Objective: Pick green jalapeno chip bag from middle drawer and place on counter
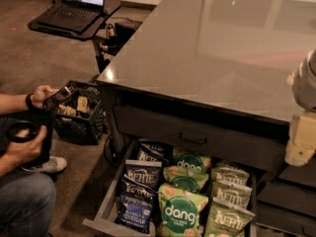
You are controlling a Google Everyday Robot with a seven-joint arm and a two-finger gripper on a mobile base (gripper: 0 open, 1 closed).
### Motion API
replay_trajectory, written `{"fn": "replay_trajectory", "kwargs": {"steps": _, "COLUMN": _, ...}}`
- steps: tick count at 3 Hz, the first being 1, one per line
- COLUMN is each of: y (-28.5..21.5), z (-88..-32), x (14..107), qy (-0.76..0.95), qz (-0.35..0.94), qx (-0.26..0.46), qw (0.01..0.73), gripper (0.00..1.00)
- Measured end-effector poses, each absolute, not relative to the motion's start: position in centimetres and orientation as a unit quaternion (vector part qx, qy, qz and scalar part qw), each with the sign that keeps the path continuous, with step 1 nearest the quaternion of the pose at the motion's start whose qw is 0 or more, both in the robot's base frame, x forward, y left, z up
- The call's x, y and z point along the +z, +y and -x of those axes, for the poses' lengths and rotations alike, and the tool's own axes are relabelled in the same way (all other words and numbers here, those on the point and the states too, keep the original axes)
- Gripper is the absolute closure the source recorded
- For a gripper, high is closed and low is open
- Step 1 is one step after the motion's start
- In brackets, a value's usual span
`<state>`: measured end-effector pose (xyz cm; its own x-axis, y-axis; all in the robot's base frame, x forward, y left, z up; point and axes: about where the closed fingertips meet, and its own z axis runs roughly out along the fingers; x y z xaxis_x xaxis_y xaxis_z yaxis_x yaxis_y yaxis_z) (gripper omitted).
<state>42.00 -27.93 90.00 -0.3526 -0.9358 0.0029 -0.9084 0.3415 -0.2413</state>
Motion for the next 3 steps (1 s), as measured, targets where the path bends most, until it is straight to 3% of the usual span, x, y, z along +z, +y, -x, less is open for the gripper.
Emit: {"fn": "replay_trajectory", "kwargs": {"steps": 3, "y": -32.3, "z": -36.8, "x": 83.9, "qy": 0.848, "qz": 0.525, "qx": -0.070, "qw": 0.022, "gripper": 0.00}}
